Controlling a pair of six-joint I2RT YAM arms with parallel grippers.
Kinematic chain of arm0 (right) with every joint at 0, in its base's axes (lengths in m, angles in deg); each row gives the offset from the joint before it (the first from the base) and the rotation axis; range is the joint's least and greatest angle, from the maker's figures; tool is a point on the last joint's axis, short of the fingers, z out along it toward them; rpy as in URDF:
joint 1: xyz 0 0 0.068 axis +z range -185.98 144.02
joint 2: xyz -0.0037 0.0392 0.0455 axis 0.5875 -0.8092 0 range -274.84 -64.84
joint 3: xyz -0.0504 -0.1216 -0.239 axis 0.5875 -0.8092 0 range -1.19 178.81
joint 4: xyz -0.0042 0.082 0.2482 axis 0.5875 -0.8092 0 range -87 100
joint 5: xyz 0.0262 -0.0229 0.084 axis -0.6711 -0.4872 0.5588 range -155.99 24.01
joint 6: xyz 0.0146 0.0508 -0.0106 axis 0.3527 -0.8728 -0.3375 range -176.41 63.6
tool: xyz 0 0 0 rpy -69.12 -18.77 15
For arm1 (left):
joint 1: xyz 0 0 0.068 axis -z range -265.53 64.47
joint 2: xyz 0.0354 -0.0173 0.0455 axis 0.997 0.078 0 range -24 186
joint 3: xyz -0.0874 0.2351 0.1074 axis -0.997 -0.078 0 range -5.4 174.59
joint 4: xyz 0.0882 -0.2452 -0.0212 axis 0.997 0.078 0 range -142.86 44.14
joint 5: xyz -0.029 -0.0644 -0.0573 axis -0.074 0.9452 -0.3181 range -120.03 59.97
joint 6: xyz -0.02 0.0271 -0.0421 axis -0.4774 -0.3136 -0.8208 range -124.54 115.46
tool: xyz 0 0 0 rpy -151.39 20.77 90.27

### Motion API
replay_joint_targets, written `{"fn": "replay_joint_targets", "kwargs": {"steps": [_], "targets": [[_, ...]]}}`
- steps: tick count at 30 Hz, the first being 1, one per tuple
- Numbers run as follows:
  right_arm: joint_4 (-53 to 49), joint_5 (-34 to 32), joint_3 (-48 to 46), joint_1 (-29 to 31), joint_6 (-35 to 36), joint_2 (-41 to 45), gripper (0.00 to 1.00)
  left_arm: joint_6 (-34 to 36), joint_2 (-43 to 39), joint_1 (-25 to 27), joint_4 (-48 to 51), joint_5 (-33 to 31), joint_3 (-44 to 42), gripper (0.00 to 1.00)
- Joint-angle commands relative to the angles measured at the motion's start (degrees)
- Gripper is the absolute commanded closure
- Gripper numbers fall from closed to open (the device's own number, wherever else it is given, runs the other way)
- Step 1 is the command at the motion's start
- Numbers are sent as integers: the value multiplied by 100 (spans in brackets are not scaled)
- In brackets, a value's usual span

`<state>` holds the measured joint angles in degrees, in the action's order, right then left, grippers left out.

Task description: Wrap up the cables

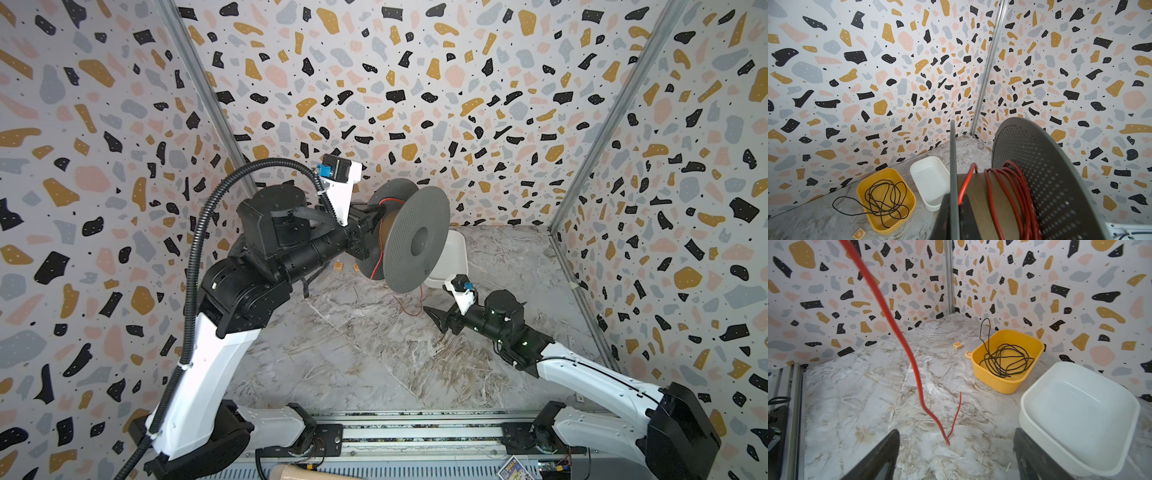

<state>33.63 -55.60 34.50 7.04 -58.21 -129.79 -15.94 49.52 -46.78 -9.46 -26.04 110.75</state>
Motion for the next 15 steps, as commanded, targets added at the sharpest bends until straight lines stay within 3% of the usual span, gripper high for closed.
{"fn": "replay_joint_targets", "kwargs": {"steps": [1, 11, 15], "targets": [[545, -164, 18, 192, 158, -40, 15, -119, -198, 11, -838, -3, 133, 100], [1035, -496, -40, 338, 185, -285, 20, -222, -406, 11, -961, 28, 44, 100], [1313, -514, 338, 143, 275, -787, 36, -266, -457, 8, -1037, 32, -27, 100]]}}
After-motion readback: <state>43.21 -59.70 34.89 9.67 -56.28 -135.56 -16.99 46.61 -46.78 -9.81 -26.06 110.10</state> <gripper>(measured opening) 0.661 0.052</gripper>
